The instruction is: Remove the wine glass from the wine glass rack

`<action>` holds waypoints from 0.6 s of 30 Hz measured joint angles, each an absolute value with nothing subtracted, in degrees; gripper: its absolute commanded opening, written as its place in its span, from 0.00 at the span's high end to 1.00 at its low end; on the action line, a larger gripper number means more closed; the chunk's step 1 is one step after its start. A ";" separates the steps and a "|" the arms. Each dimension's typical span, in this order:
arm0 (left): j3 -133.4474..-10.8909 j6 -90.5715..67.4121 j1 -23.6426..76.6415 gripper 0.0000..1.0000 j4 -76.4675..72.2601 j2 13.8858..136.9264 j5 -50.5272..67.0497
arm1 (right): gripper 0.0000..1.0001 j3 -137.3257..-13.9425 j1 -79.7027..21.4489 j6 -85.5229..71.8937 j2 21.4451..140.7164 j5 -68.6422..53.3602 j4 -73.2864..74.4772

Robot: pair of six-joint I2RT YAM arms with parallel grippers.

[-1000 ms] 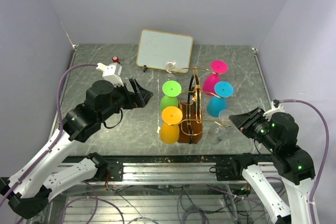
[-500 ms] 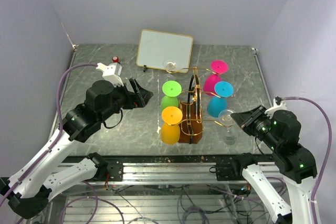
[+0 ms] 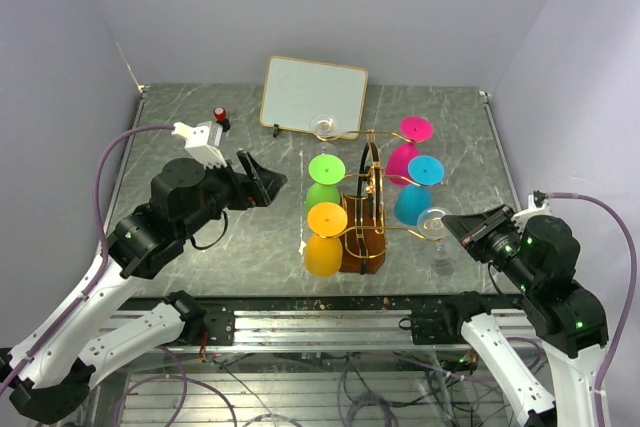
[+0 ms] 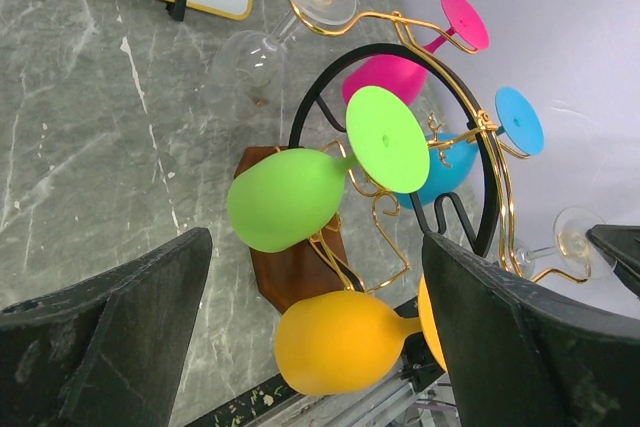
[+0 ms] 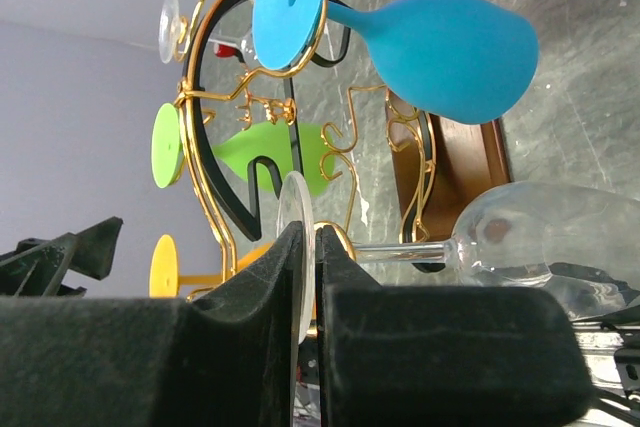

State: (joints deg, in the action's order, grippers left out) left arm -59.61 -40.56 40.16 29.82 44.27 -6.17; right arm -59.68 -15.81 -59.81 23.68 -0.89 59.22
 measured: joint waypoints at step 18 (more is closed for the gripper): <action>-59.70 -40.51 40.16 0.03 29.89 44.25 -6.33 | 1.00 -58.70 -15.79 -68.75 19.97 -1.54 58.28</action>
